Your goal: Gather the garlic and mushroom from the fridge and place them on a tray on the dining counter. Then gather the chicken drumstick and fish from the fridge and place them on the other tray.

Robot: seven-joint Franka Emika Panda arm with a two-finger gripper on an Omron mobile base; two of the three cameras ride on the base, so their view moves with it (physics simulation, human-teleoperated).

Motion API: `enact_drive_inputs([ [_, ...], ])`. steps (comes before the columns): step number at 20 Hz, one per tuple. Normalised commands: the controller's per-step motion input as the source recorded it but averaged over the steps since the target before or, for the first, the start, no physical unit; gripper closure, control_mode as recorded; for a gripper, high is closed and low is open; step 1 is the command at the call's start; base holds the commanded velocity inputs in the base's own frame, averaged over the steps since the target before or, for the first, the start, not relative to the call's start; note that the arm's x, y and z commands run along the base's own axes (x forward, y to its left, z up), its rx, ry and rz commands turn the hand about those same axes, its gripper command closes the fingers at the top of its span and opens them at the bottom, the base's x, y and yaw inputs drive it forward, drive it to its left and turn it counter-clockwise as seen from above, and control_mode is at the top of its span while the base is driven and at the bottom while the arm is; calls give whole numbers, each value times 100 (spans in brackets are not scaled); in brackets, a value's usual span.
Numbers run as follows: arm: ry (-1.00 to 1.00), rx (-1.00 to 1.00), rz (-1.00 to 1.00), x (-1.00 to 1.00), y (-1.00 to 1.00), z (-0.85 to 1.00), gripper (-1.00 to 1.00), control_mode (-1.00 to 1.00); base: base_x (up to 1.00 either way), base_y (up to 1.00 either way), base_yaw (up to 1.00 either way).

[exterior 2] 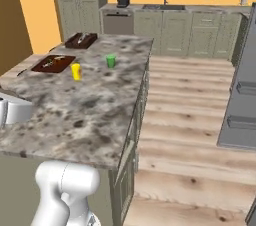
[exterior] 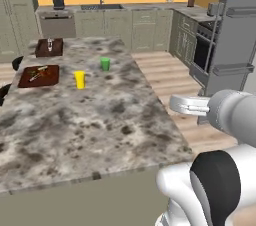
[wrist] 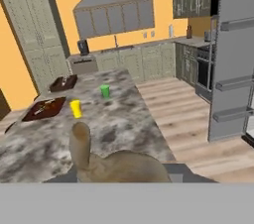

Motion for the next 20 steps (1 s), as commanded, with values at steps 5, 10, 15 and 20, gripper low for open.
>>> enact_drive_inputs([
  [5,0,0,0,0,0,0,100,100,3,100,0],
  [10,0,0,0,0,0,0,100,100,5,100,0],
  [15,0,0,0,0,0,0,100,100,-10,100,0],
  [20,0,0,0,0,0,0,100,100,-8,100,-1],
])
